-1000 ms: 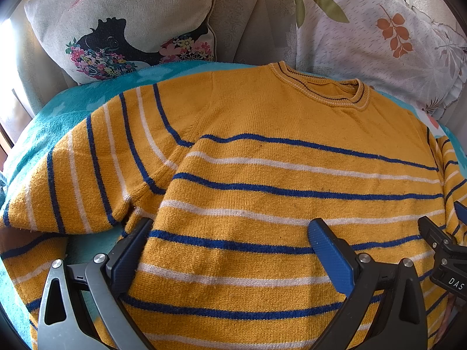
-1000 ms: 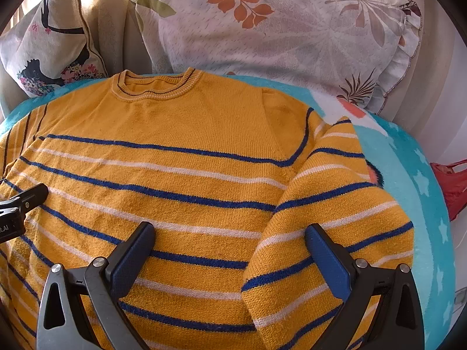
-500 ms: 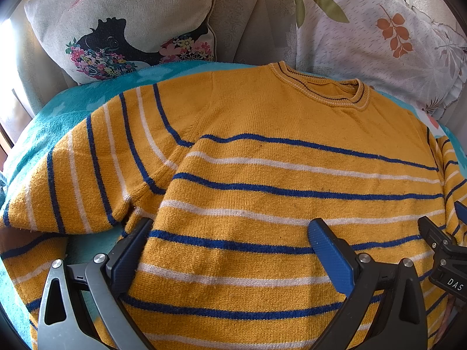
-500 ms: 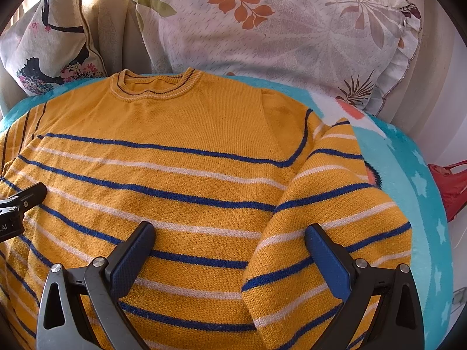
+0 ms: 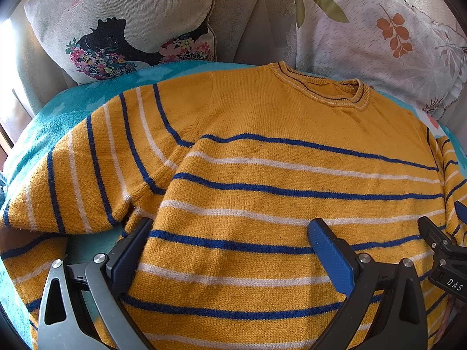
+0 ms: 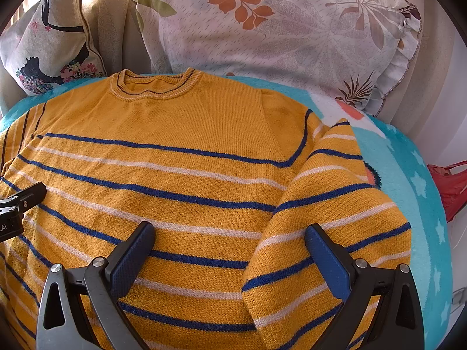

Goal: Fold small clothes

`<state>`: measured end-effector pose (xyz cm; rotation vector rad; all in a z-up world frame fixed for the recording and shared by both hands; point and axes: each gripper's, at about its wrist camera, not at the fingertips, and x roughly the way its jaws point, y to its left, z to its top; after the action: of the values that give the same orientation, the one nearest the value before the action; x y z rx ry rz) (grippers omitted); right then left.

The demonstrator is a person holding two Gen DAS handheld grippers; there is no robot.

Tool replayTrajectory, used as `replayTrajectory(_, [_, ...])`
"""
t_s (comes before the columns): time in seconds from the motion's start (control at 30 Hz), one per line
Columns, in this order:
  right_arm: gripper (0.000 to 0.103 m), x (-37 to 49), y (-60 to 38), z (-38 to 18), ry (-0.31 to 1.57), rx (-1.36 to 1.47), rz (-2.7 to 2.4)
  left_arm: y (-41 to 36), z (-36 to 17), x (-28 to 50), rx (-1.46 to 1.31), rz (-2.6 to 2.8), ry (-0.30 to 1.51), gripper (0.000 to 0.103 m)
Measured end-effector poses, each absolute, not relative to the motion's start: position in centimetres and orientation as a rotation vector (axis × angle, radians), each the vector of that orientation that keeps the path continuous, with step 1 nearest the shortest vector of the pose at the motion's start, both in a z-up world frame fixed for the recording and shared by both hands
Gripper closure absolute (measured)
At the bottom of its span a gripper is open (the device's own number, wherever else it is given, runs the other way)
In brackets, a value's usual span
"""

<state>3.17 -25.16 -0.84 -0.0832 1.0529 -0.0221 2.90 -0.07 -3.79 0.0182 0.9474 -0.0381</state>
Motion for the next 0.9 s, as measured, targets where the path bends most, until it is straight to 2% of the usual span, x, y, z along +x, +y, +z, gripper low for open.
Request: replayTrajectory(0.9, [0.0,3.16,-25.38,-0.87,1.048,-0.061,-0.018,-0.08,-3.79,2.9,0.018,-0.038,0.947,0.0])
